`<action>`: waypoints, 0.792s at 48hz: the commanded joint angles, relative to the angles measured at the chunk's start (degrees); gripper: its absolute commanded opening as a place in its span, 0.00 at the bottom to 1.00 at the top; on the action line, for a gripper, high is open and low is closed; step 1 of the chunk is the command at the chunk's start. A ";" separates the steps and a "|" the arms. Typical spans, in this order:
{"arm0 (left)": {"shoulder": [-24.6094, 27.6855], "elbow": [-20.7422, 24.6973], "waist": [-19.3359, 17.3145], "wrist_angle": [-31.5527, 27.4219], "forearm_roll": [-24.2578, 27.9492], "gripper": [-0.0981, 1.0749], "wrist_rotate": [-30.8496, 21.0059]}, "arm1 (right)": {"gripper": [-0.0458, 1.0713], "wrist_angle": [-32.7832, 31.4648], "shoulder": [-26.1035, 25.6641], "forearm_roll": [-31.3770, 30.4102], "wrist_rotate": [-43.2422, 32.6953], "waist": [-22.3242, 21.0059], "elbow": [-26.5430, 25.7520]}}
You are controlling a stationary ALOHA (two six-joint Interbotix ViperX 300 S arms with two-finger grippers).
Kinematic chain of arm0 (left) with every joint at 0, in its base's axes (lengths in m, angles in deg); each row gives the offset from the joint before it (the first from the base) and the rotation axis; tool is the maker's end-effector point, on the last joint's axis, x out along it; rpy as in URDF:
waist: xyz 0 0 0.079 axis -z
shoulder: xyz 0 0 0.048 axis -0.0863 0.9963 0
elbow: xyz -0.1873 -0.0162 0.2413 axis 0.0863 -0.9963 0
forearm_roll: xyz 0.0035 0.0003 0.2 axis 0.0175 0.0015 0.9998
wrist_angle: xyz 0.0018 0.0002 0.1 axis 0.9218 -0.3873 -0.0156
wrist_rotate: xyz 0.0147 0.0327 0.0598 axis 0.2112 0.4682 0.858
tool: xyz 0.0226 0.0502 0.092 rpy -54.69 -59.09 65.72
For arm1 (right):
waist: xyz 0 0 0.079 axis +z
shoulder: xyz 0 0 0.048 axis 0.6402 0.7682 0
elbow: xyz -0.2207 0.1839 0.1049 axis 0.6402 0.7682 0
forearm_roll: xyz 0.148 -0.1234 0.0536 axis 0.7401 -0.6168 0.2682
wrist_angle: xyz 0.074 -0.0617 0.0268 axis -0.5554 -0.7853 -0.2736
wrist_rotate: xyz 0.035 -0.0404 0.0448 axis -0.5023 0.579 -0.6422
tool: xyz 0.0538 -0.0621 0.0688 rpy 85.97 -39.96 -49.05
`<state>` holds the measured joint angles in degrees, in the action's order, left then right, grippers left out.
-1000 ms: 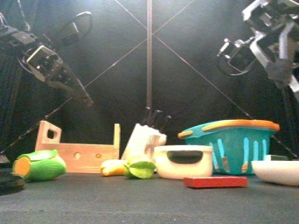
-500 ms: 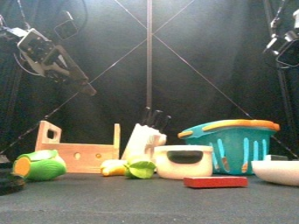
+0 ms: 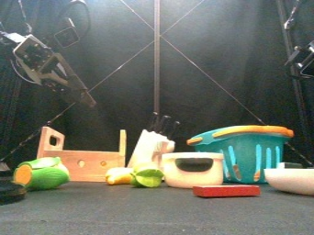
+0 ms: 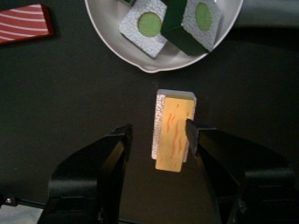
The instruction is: Grab egg sushi
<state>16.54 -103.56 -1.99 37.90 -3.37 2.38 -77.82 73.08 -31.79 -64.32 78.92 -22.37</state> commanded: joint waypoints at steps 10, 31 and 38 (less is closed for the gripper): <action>0.00 0.26 -0.26 0.35 -0.70 0.89 0.09 | 0.81 1.05 0.44 0.44 -0.44 0.26 0.70; 0.00 -0.09 -0.35 0.35 -0.88 0.89 0.09 | 0.75 4.22 2.55 0.26 -0.35 -0.18 2.29; 0.00 -0.35 -0.35 0.26 -0.88 0.89 0.09 | 0.67 4.66 2.64 0.18 -0.35 -0.18 2.29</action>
<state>16.54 -104.53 -2.17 37.90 -4.17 2.38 -73.43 76.24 -31.61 -64.58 78.83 -19.82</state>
